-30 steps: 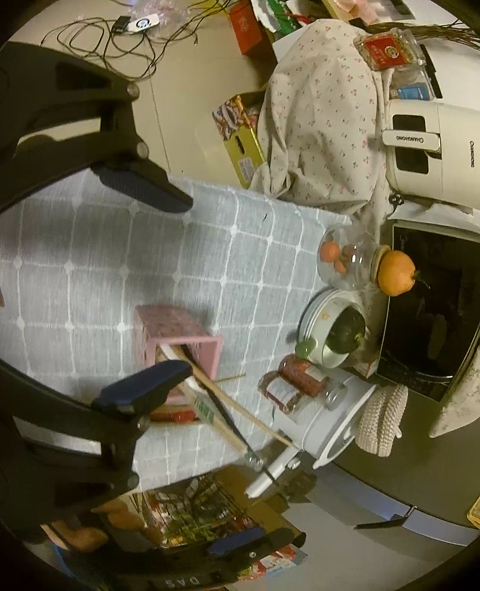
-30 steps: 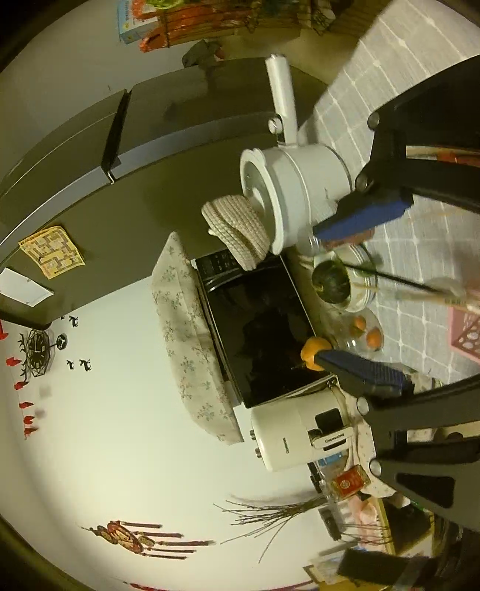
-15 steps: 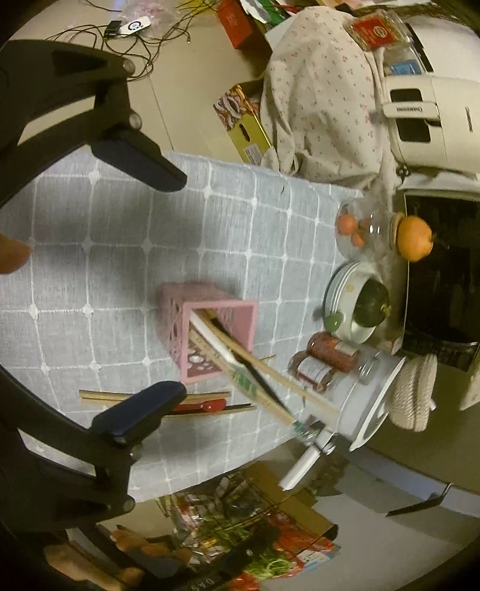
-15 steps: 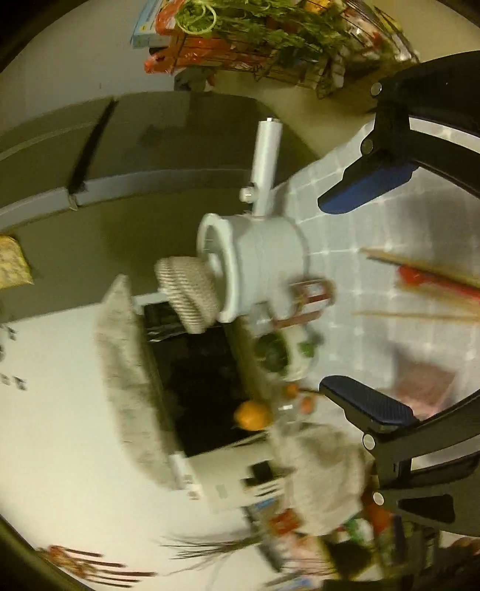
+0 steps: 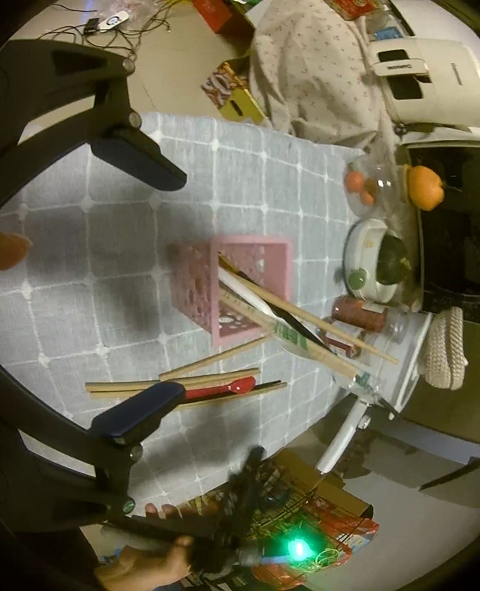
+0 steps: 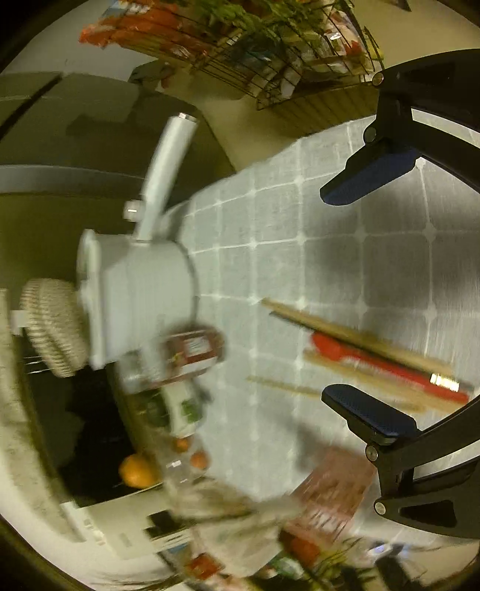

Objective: Organize utensils
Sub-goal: 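Grasp a single wooden chopstick from the table with the right tool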

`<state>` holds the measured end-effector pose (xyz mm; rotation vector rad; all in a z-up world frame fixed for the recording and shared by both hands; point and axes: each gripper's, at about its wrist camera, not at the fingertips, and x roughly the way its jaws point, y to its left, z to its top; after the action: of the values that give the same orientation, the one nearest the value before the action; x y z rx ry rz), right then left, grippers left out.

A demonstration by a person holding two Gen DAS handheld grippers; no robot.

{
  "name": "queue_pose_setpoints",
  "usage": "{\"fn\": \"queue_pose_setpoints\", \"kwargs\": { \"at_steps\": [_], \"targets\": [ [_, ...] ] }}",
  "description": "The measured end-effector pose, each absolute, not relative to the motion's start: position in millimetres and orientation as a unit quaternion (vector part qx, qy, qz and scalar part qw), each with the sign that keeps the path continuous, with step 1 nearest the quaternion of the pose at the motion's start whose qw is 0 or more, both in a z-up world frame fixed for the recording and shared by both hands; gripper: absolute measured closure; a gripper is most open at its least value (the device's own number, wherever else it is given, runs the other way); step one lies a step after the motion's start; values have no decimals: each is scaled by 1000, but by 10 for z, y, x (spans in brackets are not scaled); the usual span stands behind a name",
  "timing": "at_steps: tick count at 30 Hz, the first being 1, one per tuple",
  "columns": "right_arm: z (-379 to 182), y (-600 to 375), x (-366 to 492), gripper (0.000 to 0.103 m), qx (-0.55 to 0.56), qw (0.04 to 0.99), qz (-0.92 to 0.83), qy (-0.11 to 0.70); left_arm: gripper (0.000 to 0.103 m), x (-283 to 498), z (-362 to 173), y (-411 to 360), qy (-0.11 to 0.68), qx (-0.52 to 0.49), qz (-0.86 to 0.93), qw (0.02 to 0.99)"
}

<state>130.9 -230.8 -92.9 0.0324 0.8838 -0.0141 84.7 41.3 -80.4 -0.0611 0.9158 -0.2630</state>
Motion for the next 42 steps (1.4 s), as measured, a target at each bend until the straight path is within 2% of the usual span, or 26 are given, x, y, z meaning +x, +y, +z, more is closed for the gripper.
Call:
{"fn": "queue_pose_setpoints", "kwargs": {
  "at_steps": [5, 12, 19, 33, 36, 41, 42],
  "targets": [
    [-1263, -2444, 1665, 4, 31, 863, 11, 504, 0, 866, -846, 314, 456, -41, -147, 877],
    [-1559, -2537, 2149, 4, 46, 834, 14, 550, 0, 843, -800, 198, 455, -38, -166, 874],
    [-1759, -2613, 2436, 4, 78, 826, -14, 557, 0, 865, -761, 210, 456, -32, -165, 874],
    [-1823, -2471, 2428, 5, 5, 823, -30, 567, 0, 819, -764, 132, 461, 0, -172, 870],
    [-1809, -2485, 2386, 17, 11, 817, -26, 575, 0, 803, -762, 96, 459, 14, -175, 871],
    [-1714, -2529, 2173, 62, -2, 817, -19, 577, 0, 731, -737, -1, 452, 30, -182, 873],
    [-1702, -2575, 2145, 68, 2, 816, -19, 577, 0, 706, -730, -35, 451, 33, -185, 873]
  ]
}}
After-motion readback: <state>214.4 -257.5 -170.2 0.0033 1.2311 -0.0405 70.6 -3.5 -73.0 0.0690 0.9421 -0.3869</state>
